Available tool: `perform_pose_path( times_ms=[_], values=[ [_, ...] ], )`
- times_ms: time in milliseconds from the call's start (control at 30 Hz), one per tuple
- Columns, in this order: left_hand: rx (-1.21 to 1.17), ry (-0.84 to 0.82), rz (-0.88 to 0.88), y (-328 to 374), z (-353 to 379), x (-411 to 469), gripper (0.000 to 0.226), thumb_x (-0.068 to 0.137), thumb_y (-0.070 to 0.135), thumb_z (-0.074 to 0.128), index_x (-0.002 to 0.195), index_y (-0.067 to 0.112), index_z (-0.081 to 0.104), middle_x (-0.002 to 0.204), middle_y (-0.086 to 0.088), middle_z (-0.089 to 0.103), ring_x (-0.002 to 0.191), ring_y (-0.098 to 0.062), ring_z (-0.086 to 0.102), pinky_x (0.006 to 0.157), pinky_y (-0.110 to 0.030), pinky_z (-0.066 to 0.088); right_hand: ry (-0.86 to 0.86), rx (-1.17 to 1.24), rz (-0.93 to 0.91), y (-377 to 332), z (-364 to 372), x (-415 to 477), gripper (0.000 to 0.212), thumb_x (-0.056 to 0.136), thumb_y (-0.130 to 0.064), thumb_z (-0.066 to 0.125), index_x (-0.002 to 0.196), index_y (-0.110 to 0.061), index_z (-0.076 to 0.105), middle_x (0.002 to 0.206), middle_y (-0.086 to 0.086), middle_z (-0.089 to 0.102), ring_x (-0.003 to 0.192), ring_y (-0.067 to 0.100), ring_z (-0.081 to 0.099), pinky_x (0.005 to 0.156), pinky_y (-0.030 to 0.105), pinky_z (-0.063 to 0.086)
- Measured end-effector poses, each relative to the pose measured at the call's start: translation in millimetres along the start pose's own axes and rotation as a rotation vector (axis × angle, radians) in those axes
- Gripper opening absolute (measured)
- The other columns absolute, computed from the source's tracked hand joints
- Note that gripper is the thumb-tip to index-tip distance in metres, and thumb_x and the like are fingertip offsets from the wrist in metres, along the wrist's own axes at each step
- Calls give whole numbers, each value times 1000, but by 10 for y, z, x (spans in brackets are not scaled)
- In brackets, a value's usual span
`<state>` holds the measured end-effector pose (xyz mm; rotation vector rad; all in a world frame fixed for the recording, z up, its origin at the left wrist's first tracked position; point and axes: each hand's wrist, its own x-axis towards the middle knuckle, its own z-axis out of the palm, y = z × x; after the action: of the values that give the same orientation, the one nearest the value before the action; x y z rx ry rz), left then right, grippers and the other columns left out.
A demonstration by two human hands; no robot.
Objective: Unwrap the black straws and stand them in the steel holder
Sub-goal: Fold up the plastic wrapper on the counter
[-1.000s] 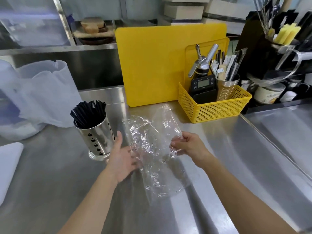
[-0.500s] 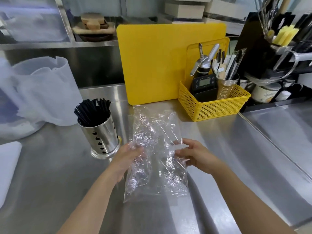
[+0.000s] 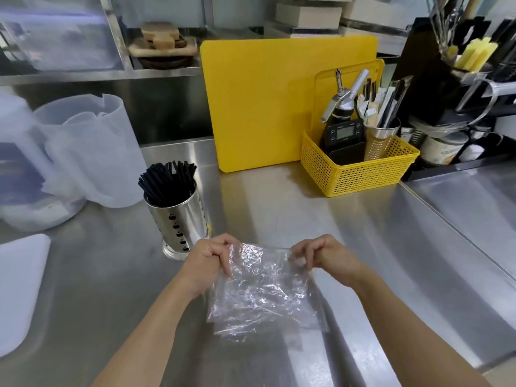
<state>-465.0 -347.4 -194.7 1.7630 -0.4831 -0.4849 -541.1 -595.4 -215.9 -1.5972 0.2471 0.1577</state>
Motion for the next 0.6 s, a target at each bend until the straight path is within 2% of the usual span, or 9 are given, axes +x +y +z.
perform_pose_path(
  times_ms=[100,167,200,267,333,367,433,500,600],
  values=[
    [165,-68,22,50,-63,-3,61,62,-32,30,35,16,56,92,2,60,87,20,52,76,10,26,-16,-162,-47,-57,87,-7,37,67,19,47,76,-9,71,102,5,69,101,18,61,72,15,49],
    [226,-125,20,78,-61,-20,60,63,-30,30,36,18,54,93,3,59,87,22,50,74,10,24,-164,-137,-8,-142,187,-18,42,74,15,57,104,-14,65,112,3,66,107,13,60,78,17,49],
    [227,-148,16,93,-52,-34,60,65,-29,31,38,18,56,93,2,60,85,20,51,74,9,27,-266,-175,30,-169,254,-21,44,75,11,63,108,-18,63,109,-1,67,102,10,61,78,17,49],
    [197,-169,27,113,-34,-58,56,71,-26,38,51,18,65,95,0,64,84,13,56,76,1,37,-403,-352,86,-222,405,-41,28,73,-1,74,86,-25,67,84,-4,68,78,6,62,72,15,46],
    [63,-145,55,117,-47,-92,32,79,-9,55,84,18,71,106,0,66,94,1,61,83,-14,47,-357,-414,76,-211,486,-38,28,71,-4,77,58,-21,59,63,-2,66,62,6,58,66,19,45],
    [-42,-117,52,99,-86,-105,26,77,6,64,98,20,67,110,-1,66,98,-6,62,84,-21,47,-295,-376,74,-202,496,-44,30,71,-2,77,57,-17,56,58,-4,65,59,6,58,65,22,46],
    [-321,-47,-78,30,-184,-133,51,64,36,75,111,25,58,115,-2,65,92,-14,62,82,-29,43,-149,-271,38,-169,457,-73,27,71,2,75,59,-11,56,55,-6,65,55,8,60,61,23,48],
    [-560,15,-212,-86,-243,-147,91,42,56,83,121,24,51,114,-6,63,86,-19,60,83,-38,42,26,-158,0,-115,392,-87,20,72,3,74,64,-10,61,57,-2,67,55,12,61,63,29,50],
    [-593,-52,-326,-208,-151,-230,127,34,57,86,143,31,26,126,-6,55,99,-25,59,89,-43,43,216,33,-15,-32,360,-69,16,72,-1,75,69,-3,59,65,14,61,63,26,58,70,43,44]
  ],
)
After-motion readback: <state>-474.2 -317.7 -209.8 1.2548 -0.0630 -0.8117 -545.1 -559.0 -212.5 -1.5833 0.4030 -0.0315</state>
